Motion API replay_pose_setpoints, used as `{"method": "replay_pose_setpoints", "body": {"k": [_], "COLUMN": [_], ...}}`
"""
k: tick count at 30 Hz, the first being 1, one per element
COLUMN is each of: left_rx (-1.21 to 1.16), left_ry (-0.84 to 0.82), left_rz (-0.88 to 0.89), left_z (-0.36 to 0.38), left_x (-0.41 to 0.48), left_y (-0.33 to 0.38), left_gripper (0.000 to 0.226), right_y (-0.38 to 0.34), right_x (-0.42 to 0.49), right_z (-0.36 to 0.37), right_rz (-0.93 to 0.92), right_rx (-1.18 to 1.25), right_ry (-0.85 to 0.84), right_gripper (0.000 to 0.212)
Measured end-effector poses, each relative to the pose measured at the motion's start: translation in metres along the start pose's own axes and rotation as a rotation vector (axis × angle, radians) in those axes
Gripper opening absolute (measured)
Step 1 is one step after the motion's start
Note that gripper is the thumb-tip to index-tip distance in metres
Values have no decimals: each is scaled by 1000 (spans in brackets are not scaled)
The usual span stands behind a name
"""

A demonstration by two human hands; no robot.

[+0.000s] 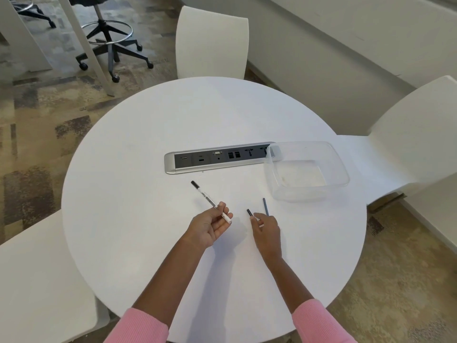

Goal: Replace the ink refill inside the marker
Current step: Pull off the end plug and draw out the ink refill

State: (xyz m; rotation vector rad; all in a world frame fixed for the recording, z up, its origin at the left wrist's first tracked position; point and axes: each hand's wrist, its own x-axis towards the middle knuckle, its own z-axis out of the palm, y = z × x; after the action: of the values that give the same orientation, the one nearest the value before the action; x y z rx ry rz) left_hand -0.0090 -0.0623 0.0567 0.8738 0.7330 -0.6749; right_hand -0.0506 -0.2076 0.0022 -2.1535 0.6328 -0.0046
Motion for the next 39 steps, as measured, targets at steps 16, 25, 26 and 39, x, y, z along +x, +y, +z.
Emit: {"method": "replay_pose_setpoints", "body": {"k": [16,25,26,39], "left_rx": [195,-208,-216,-136], "left_ry": [-69,-40,-41,-20], "left_rz": [-74,-69,-69,-26], "left_z": [-9,-16,-16,-19], "left_x": [14,24,24,30], "left_y": [-16,-13,-13,-10], "left_gripper": [28,69,70,68], "right_y": [-38,-45,-46,-40], "right_x": [4,-4,-5,2], "right_z": [-10,-4,-4,1], "right_rz": [51,-337,-385,-319], "right_rx": [490,157,120,52], "right_ry": [-262,-116,-107,-62], "right_gripper": [16,10,11,17]}}
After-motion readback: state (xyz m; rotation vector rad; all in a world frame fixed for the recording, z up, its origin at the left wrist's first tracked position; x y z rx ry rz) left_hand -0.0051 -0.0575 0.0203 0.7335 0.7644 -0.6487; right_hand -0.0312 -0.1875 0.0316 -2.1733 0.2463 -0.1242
